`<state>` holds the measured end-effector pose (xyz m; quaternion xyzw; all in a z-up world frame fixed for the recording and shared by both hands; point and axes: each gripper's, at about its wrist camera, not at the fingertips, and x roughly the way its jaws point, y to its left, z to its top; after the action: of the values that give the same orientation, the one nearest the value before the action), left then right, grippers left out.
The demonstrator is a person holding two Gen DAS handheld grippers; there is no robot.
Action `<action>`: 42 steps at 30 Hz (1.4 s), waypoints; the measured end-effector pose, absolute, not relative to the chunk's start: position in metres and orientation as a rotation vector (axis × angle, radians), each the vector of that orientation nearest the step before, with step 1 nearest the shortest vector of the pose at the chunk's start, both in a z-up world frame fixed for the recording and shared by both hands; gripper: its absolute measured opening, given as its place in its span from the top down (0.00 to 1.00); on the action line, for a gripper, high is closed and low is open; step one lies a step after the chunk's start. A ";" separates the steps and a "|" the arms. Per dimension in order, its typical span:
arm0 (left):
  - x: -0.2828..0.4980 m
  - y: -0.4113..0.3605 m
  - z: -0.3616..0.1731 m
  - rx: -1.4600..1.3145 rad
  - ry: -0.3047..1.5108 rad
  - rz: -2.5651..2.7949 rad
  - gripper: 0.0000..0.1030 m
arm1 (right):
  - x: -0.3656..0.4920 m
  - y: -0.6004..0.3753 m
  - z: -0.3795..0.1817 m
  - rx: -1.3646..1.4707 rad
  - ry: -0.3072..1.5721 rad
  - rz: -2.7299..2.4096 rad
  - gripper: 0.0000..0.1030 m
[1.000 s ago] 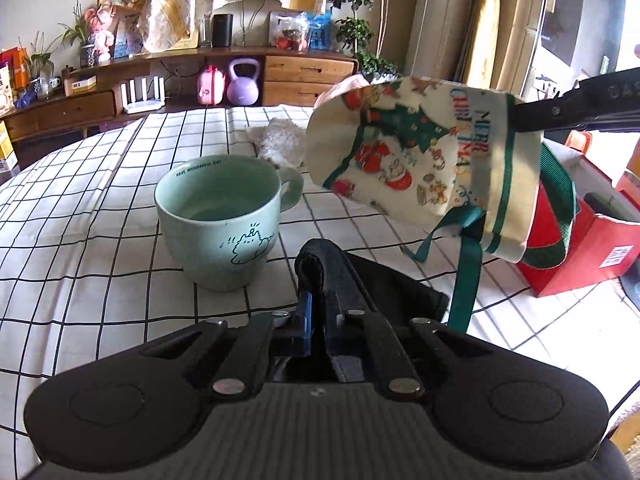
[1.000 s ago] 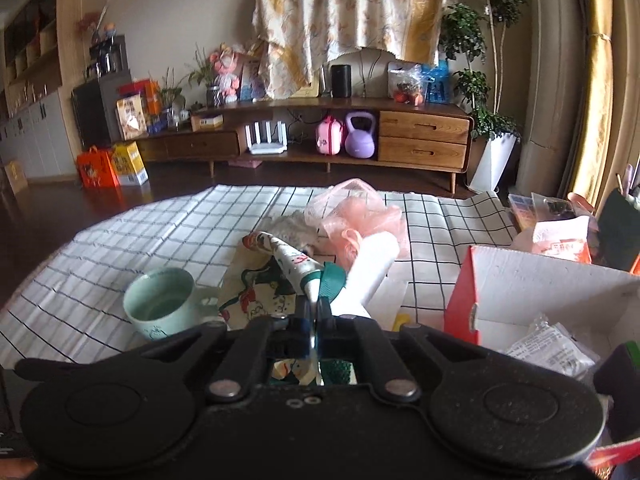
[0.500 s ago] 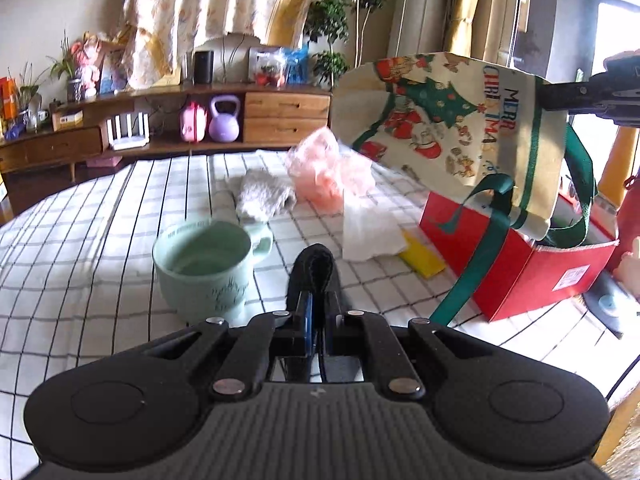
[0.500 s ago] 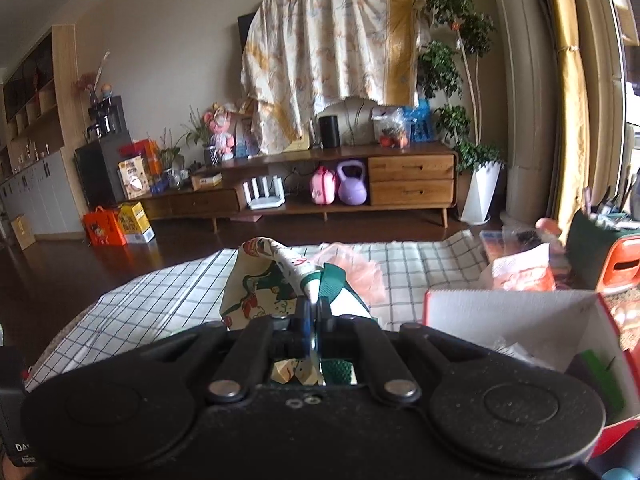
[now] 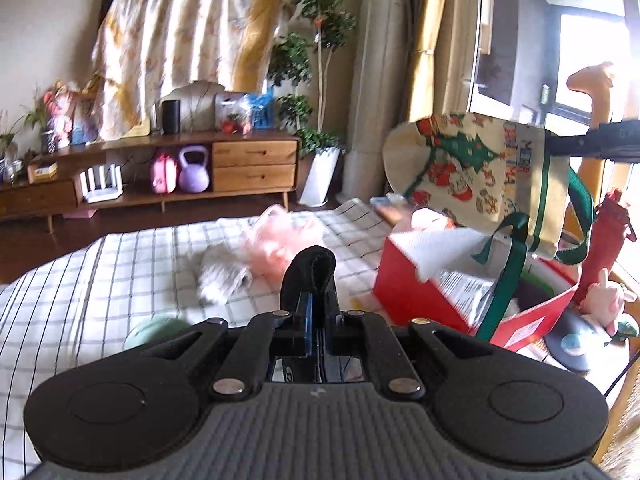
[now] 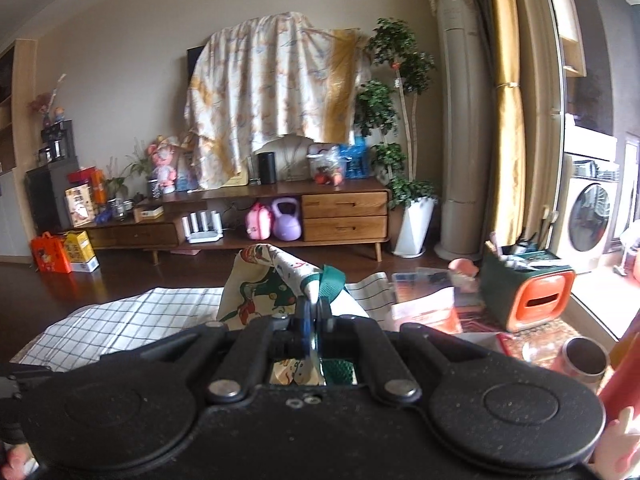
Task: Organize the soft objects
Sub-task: 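Lift the black cloth with the left tool while the right tool carries the tote bag to the box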
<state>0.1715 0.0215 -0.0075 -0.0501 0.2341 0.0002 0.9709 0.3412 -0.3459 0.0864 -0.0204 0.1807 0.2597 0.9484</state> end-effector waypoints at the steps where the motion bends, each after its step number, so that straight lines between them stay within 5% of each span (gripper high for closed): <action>1: 0.174 0.019 -0.003 -0.099 0.467 -0.005 0.95 | 0.343 -0.350 0.086 -0.045 0.364 0.514 0.98; 21: 0.279 -0.096 0.048 -0.040 0.418 -0.214 0.95 | 0.405 -0.423 0.040 -0.023 0.416 0.279 0.98; 42: 0.363 -0.158 -0.022 -0.059 0.567 -0.247 0.95 | 0.450 -0.430 -0.025 -0.039 0.508 0.249 0.98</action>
<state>0.3630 -0.1579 -0.0221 -0.0289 0.2791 -0.1213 0.9521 0.4505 -0.4300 -0.0254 -0.0192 0.2507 0.1230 0.9600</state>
